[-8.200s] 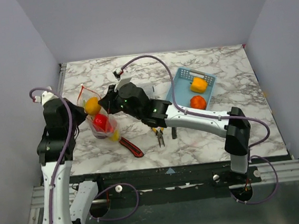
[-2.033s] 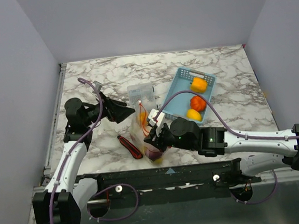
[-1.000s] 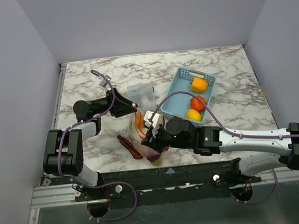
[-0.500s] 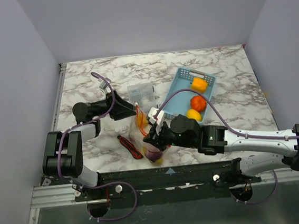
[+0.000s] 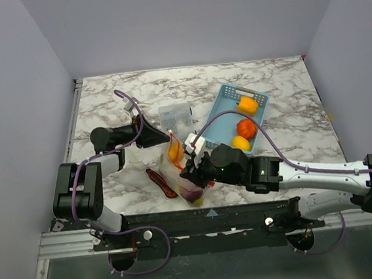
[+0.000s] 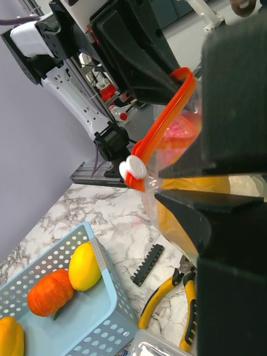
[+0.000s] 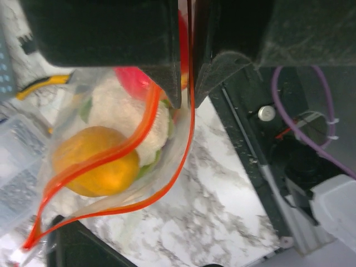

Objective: Place the food in the zip-top bag and seal the zipper
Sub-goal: Zip the zipper food storage bag at the center of the board.

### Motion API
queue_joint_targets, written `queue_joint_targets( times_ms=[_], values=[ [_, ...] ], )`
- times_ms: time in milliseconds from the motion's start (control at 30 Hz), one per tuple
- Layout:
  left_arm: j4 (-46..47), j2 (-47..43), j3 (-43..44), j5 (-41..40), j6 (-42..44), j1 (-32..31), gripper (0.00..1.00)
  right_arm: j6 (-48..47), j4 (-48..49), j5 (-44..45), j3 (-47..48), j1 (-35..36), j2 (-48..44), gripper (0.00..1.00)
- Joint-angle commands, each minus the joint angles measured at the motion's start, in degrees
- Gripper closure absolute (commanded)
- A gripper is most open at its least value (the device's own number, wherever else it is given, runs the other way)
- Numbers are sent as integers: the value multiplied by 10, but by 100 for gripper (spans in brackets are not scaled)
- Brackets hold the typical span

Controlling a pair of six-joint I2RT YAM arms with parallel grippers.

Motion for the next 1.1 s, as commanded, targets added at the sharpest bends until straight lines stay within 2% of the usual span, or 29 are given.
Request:
queue_joint_targets(
  times_ms=[0,133,200,267,433,567,700,767,867,933,1067],
  values=[
    [64,6,16,17,6,1,92,92,-89,99,54,-2,16,74],
    [63,-2,17,14,6,5,99,203,-207,132,132,-1,33,41],
    [64,-5,17,11,5,6,100,228,-233,132,167,-1,42,32],
    [64,-5,17,7,2,6,100,229,-246,138,200,-1,57,27],
    [63,-10,17,3,-4,6,100,204,-270,212,299,-9,122,10],
    [63,-20,13,-2,-4,6,100,200,-286,160,385,-81,193,15],
    [63,-16,16,-8,-12,11,100,179,-310,145,456,-103,259,20],
    [64,-17,14,-12,-14,15,100,171,-323,143,480,-112,285,26],
    [58,-18,12,-16,-9,19,100,151,-330,148,495,-118,308,45],
    [51,-19,13,-17,-6,20,100,141,-326,143,497,-118,316,55],
    [50,-16,16,-18,-7,22,100,127,-320,115,501,-118,330,61]
  ],
)
